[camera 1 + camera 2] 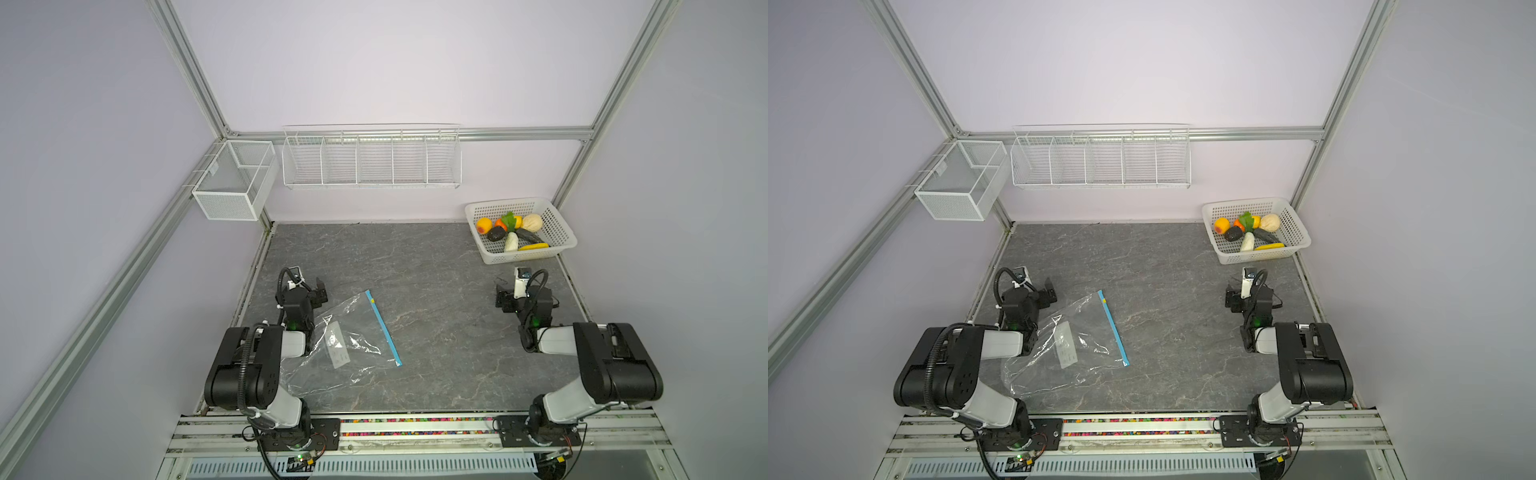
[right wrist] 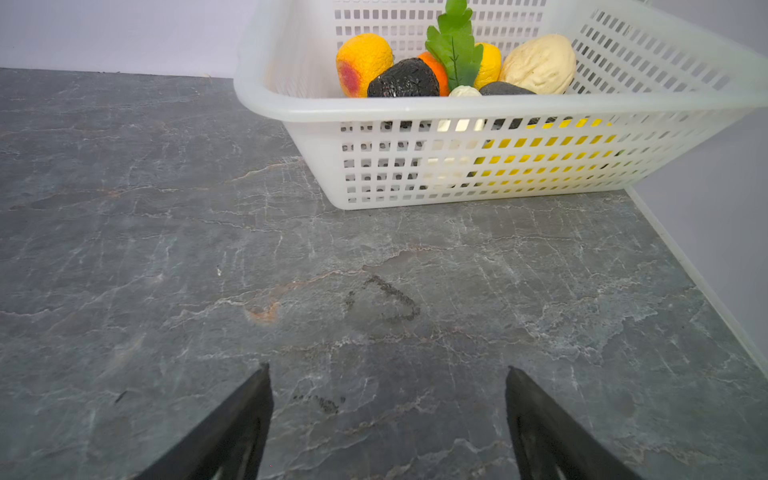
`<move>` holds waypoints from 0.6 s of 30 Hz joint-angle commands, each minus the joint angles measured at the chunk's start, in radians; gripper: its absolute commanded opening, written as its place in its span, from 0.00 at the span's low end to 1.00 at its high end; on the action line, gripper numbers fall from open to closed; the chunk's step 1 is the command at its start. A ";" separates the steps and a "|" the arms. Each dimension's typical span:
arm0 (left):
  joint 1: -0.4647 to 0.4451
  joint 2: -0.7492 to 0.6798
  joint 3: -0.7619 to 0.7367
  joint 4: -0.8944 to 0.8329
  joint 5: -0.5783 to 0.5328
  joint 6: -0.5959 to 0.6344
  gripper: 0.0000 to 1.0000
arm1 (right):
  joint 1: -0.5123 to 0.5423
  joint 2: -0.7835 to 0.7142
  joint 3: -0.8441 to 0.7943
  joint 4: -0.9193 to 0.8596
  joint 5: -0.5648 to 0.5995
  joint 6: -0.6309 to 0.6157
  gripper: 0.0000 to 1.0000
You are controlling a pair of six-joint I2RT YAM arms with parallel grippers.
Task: Place the food in the zip-top bag and seal the zipper
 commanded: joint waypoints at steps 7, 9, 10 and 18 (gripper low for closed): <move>0.003 -0.004 0.009 0.021 0.003 0.001 0.99 | 0.000 -0.021 0.007 0.015 -0.002 -0.009 0.89; 0.003 -0.004 0.008 0.022 0.003 0.000 0.99 | -0.002 -0.021 0.006 0.015 -0.001 -0.007 0.88; 0.004 -0.004 0.007 0.022 0.003 0.000 0.99 | -0.001 -0.022 0.005 0.015 -0.002 -0.007 0.89; 0.003 -0.005 0.009 0.021 0.004 0.000 0.99 | -0.009 -0.022 0.006 0.015 -0.014 -0.001 0.89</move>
